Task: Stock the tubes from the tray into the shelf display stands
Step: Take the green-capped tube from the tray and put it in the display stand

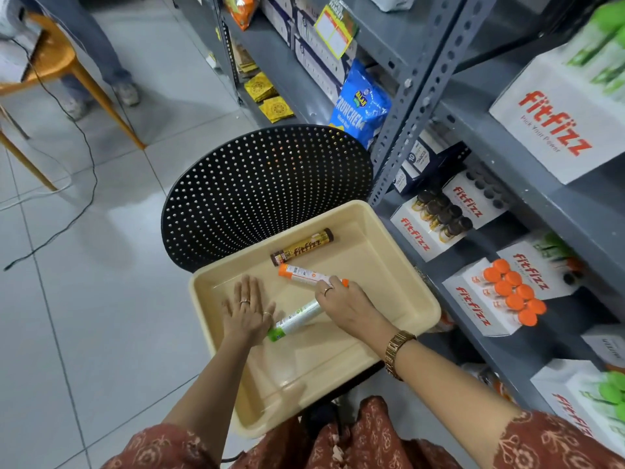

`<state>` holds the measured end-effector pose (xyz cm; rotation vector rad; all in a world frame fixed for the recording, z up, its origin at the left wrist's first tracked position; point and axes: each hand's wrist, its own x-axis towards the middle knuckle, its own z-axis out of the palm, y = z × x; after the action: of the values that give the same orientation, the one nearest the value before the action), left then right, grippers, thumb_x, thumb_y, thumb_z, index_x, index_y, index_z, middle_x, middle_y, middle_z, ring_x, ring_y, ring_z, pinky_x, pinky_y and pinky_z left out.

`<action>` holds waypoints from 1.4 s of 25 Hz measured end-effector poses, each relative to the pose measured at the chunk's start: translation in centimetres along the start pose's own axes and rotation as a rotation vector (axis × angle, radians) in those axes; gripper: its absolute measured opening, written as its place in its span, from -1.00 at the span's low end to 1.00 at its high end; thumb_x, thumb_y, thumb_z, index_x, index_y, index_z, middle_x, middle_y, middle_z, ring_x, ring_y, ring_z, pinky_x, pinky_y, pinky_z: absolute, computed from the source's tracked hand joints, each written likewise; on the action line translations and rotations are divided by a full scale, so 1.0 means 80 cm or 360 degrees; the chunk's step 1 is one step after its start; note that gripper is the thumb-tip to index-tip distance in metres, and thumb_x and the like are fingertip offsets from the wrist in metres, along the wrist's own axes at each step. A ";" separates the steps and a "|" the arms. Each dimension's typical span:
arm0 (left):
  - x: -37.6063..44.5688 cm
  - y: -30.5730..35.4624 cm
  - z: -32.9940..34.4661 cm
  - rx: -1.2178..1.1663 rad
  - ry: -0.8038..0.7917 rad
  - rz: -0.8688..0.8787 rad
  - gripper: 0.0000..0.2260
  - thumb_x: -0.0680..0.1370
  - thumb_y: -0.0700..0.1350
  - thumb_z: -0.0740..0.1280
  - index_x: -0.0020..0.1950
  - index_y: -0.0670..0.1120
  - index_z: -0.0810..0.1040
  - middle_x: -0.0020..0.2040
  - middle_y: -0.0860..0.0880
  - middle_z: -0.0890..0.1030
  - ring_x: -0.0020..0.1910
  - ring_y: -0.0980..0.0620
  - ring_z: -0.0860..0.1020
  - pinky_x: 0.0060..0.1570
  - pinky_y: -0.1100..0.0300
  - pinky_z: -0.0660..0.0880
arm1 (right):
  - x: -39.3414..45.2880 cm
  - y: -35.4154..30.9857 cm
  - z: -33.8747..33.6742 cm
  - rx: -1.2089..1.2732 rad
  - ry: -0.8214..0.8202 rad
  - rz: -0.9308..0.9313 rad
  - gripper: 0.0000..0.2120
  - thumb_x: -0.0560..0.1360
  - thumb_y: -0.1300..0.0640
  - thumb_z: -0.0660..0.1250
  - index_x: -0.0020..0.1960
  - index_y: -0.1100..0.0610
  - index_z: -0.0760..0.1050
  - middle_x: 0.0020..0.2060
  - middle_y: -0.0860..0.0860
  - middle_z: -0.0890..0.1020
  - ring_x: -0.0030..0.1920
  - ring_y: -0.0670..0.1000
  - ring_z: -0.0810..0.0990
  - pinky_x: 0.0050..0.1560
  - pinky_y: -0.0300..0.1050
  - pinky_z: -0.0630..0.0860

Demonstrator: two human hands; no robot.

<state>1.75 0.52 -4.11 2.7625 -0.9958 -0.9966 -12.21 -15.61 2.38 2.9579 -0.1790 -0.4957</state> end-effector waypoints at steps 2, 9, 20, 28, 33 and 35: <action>-0.010 0.012 -0.012 -0.0006 0.0139 0.0079 -0.40 0.55 0.21 -0.21 0.46 -0.07 -0.34 0.48 -0.03 -0.35 0.48 0.00 -0.29 0.45 -0.11 -0.20 | -0.011 0.008 -0.023 -0.0051 -0.0025 -0.0035 -0.76 0.22 0.22 0.26 -0.22 0.05 0.65 -0.32 -0.02 0.66 -0.30 -0.03 0.62 -0.60 -0.26 0.38; -0.019 0.147 -0.104 -0.0007 0.0680 0.0660 -0.30 0.47 0.21 -0.21 0.49 -0.20 -0.04 0.52 -0.12 -0.02 0.50 -0.10 0.02 0.40 -0.17 0.04 | -0.112 0.083 -0.138 0.0030 0.0138 0.0011 -0.81 0.43 0.30 0.24 0.01 0.21 0.54 -0.09 0.11 0.63 -0.08 0.10 0.61 -0.37 -0.08 0.54; -0.098 0.474 -0.163 0.0179 0.0852 0.1557 -0.31 0.53 0.26 -0.18 0.48 -0.21 0.04 0.51 -0.16 0.12 0.47 -0.10 0.03 0.38 -0.23 0.07 | -0.349 0.234 -0.234 -0.0010 0.0077 0.0670 -0.77 0.53 0.30 0.21 0.18 0.24 0.43 0.16 0.16 0.49 0.17 0.18 0.52 0.10 0.08 0.47; -0.145 0.614 -0.112 0.0218 0.0748 0.1840 -0.27 0.48 0.29 -0.27 0.49 -0.17 -0.03 0.53 -0.11 0.00 0.50 -0.09 -0.02 0.43 -0.19 0.05 | -0.506 0.282 -0.268 0.0422 0.0400 0.1178 -0.64 0.52 0.18 0.30 0.31 0.05 0.46 0.22 0.04 0.57 0.25 0.07 0.49 0.22 -0.08 0.40; -0.160 0.652 -0.066 0.0322 0.0588 0.1754 -0.42 0.61 0.14 -0.07 0.50 -0.14 -0.18 0.54 -0.07 -0.18 0.50 -0.02 -0.17 0.44 -0.12 -0.14 | -0.558 0.290 -0.270 0.0525 0.0516 0.1391 -0.78 0.50 0.11 0.33 0.12 -0.06 0.61 0.07 -0.01 0.65 0.01 0.06 0.63 -0.04 -0.04 0.56; -0.162 0.656 -0.050 0.0317 0.0501 0.1708 -0.43 0.62 0.10 -0.04 0.50 -0.14 -0.19 0.54 -0.08 -0.18 0.50 -0.03 -0.17 0.44 -0.12 -0.15 | -0.567 0.298 -0.267 0.0717 0.0590 0.1510 -0.85 0.47 0.17 0.36 -0.06 -0.02 0.66 -0.03 0.02 0.65 -0.22 0.12 0.69 -0.28 -0.03 0.63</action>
<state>-32.83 -34.21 19.02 1.8375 -2.1635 -0.2805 -49.98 -30.27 40.34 2.7932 -1.6934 0.2515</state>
